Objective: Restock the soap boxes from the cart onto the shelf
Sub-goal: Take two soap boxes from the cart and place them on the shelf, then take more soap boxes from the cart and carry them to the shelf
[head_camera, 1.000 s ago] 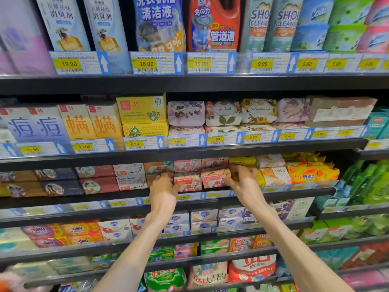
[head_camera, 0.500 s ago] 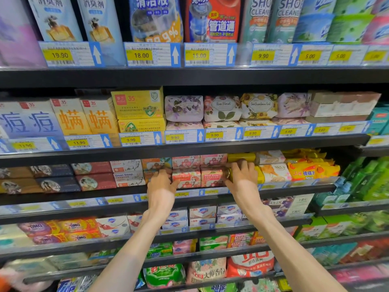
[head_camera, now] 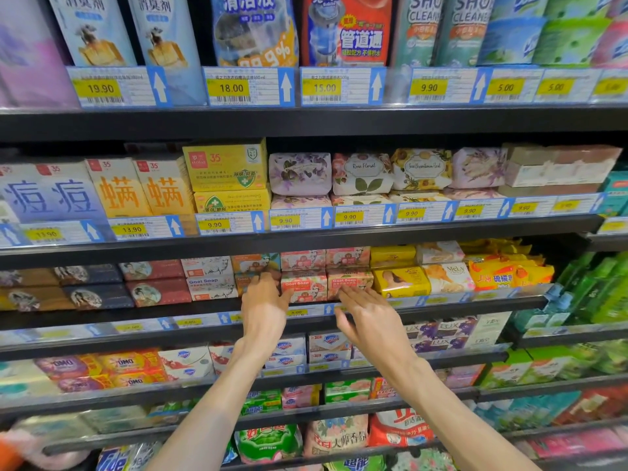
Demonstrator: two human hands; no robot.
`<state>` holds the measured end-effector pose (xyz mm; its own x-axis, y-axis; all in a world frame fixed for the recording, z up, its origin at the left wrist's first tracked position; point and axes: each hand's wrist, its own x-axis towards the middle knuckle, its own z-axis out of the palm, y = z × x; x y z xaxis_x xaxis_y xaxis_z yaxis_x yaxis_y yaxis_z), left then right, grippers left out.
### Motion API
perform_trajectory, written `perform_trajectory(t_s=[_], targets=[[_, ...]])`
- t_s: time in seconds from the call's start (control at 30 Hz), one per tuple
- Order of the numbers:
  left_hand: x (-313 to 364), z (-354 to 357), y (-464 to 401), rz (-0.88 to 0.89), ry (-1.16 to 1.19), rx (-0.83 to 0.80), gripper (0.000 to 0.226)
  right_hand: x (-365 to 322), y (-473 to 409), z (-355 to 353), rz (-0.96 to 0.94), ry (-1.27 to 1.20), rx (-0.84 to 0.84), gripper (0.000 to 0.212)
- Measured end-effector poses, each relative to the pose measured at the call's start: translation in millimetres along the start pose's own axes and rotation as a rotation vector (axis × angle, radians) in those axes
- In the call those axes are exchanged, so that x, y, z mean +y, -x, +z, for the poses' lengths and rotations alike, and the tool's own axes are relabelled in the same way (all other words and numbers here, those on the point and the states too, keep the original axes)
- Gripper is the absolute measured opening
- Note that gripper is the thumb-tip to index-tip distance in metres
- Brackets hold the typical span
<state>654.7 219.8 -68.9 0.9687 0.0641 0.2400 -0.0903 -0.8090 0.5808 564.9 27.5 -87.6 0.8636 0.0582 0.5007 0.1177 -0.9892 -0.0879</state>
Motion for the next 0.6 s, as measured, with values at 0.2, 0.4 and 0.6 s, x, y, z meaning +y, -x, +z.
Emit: perform_trajectory(t_s=[0.2,0.4,0.6], targets=[[-2.1,-5.0,7.3,0.065,-0.022,-0.003,0.038,-2.1,0.1,-10.5,-0.007,-0.029,0.013,0.038],[-13.4,-42.5,44.3,0.267,-0.21,0.158,0.043,-27.4,-18.1,-26.7,-0.148,-0.069,0.016,0.035],[-62.3,-102.7,106.3,0.078,-0.395,0.213,0.056,-91.6,-35.0,-18.8,-0.437,-0.176,-0.062,0.048]])
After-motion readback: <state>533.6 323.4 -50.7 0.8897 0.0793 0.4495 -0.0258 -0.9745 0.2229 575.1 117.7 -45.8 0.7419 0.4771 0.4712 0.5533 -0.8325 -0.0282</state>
